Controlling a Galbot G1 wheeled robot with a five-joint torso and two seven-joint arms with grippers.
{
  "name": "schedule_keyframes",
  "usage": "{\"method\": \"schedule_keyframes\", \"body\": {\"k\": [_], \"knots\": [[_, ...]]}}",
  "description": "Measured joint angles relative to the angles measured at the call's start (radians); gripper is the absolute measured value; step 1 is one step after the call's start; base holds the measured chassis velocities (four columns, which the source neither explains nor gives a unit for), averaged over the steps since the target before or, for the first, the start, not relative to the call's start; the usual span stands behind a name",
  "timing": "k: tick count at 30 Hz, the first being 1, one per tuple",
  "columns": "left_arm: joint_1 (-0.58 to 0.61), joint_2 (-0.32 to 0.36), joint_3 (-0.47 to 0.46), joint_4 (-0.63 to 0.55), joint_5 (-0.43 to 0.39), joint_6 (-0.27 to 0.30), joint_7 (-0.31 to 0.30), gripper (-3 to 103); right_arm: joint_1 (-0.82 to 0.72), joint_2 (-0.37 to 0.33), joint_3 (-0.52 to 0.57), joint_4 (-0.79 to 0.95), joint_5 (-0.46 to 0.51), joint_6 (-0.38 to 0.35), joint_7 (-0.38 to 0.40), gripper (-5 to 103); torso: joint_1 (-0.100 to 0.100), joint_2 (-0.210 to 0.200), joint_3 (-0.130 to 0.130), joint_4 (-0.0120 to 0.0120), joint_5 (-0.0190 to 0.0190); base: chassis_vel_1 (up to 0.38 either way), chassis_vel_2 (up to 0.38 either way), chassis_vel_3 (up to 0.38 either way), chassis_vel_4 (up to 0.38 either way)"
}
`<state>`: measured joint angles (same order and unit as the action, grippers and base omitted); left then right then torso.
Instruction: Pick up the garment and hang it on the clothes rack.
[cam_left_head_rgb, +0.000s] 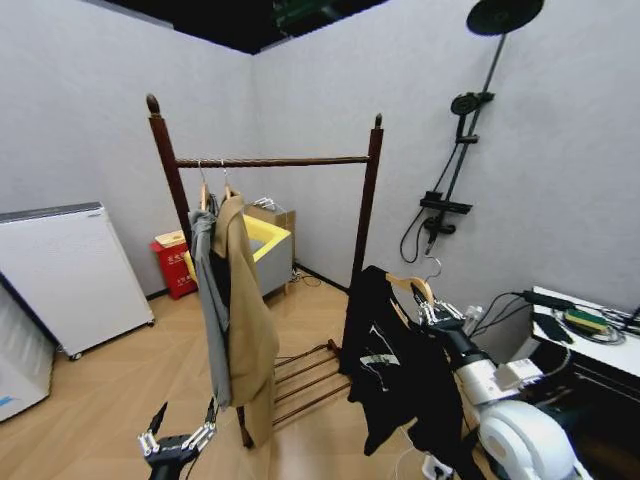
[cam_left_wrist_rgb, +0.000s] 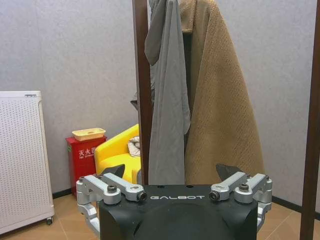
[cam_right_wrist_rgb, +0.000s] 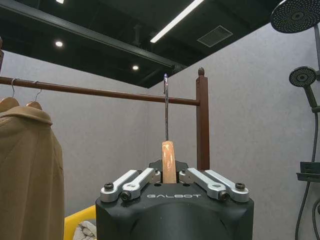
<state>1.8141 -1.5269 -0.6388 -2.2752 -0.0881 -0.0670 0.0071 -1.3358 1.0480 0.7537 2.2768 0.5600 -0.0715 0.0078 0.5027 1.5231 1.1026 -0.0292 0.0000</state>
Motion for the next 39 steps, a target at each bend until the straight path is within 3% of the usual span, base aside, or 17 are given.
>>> {"method": "schedule_keyframes", "body": {"k": [13, 18, 26, 29, 34, 36, 39], "knots": [[0.0, 0.0, 0.0, 0.0, 0.0, 0.0, 0.0, 100, 0.053, -0.039, -0.077, 0.01, 0.018, -0.02, -0.005, 10, 0.0, 0.0, 0.0, 0.0002, 0.0002, -0.124, 0.119, 0.12, -0.136], [0.0, 0.0, 0.0, 0.0, 0.0, 0.0, 0.0, 100, 0.135, -0.082, -0.118, 0.032, 0.097, -0.057, 0.011, 10, 0.0, 0.0, 0.0, 0.0003, -0.0003, -0.251, 0.235, 0.239, -0.235], [0.0, 0.0, 0.0, 0.0, 0.0, 0.0, 0.0, 100, 0.289, -0.162, -0.145, 0.086, 0.267, -0.176, 0.035, 10, 0.001, -0.001, 0.0, 0.0009, -0.0002, -0.08, 0.104, 0.06, -0.1], [0.0, 0.0, 0.0, 0.0, 0.0, 0.0, 0.002, 100, 0.593, -0.186, -0.32, -0.05, 0.312, -0.193, 0.068, 10, -0.001, 0.0, 0.0, -0.0003, -0.0001, 0.034, -0.076, -0.053, 0.052], [0.0, 0.0, 0.0, 0.0, 0.0, 0.0, 0.001, 100, 0.774, -0.163, -0.479, -0.167, 0.309, -0.186, 0.087, 10, 0.0, 0.0, 0.0, 0.0006, -0.0003, 0.013, -0.017, -0.017, 0.021], [0.0, 0.0, 0.0, 0.0, 0.0, 0.0, 0.001, 100, 0.903, -0.12, -0.598, -0.274, 0.297, -0.192, 0.109, 10, 0.0, 0.0, 0.0, 0.0003, 0.0002, 0.0, 0.0, 0.0, 0.0], [0.0, 0.0, 0.0, 0.0, 0.0, 0.0, 0.001, 100, 1.029, -0.07, -0.685, -0.365, 0.275, -0.209, 0.124, 10, 0.001, 0.0, 0.0, 0.0004, -0.0001, 0.0, 0.0, 0.0, 0.0]]}}
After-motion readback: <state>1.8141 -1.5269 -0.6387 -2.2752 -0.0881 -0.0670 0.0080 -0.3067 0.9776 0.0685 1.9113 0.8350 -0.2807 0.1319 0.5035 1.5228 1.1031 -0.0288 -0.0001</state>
